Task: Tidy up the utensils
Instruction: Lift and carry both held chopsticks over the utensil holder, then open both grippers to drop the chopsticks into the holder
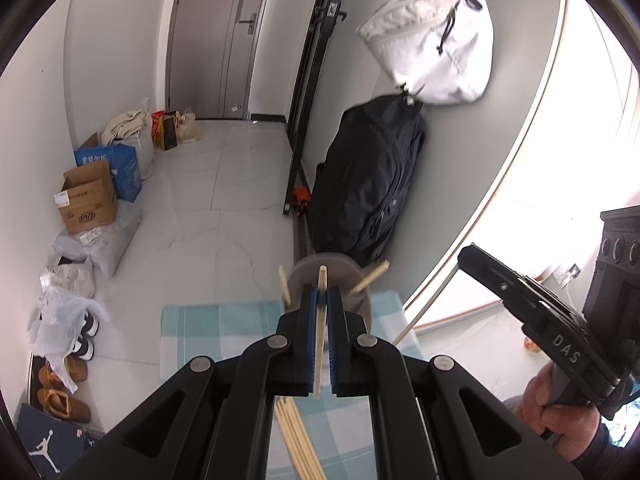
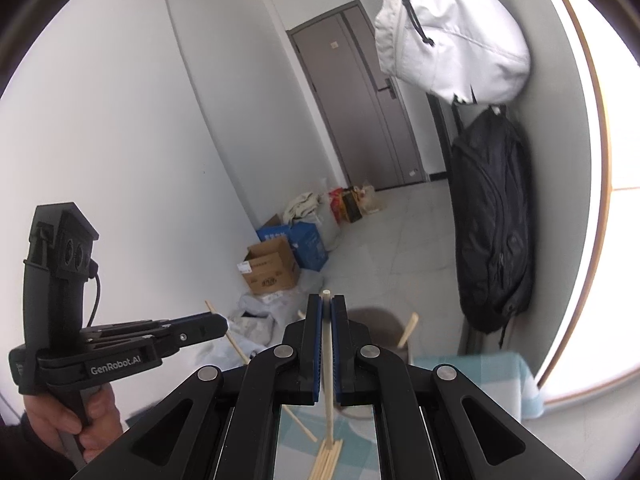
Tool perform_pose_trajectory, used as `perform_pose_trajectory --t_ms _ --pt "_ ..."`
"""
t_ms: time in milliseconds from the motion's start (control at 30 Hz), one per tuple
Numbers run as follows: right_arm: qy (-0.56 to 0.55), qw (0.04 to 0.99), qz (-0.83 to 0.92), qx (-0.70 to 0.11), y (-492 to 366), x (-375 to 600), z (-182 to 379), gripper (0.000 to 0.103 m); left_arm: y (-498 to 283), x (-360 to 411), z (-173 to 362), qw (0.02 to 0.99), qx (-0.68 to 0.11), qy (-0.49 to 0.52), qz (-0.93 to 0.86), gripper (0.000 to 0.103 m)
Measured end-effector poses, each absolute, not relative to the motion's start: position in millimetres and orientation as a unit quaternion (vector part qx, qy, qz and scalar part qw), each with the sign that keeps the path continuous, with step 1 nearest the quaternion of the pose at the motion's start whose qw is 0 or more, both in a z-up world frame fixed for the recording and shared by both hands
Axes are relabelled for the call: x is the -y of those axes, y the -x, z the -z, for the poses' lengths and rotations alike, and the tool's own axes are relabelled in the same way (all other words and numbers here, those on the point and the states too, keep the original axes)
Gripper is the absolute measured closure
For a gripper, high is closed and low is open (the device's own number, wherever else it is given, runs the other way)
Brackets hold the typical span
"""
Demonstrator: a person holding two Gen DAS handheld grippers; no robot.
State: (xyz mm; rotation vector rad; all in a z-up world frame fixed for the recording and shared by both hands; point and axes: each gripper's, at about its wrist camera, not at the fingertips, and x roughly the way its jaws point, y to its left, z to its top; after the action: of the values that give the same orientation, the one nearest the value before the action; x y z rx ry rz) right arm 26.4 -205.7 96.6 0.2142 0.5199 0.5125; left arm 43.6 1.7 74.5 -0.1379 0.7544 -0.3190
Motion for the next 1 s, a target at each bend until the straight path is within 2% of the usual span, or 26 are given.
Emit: perform_pose_trajectory --t_ms 200,467,1000 --pt "-0.09 0.933 -0.251 -0.241 -58 202 -130 0.099 -70 3 -100 0.922 -0.347 0.073 0.156 0.102" --pt "-0.083 0.938 -0.243 -0.231 -100 200 -146 0.099 -106 7 -112 0.926 -0.334 0.078 0.158 0.102" --pt "-0.054 0.929 -0.238 -0.279 -150 184 -89 0.099 -142 4 -55 0.903 -0.388 0.093 0.158 0.102"
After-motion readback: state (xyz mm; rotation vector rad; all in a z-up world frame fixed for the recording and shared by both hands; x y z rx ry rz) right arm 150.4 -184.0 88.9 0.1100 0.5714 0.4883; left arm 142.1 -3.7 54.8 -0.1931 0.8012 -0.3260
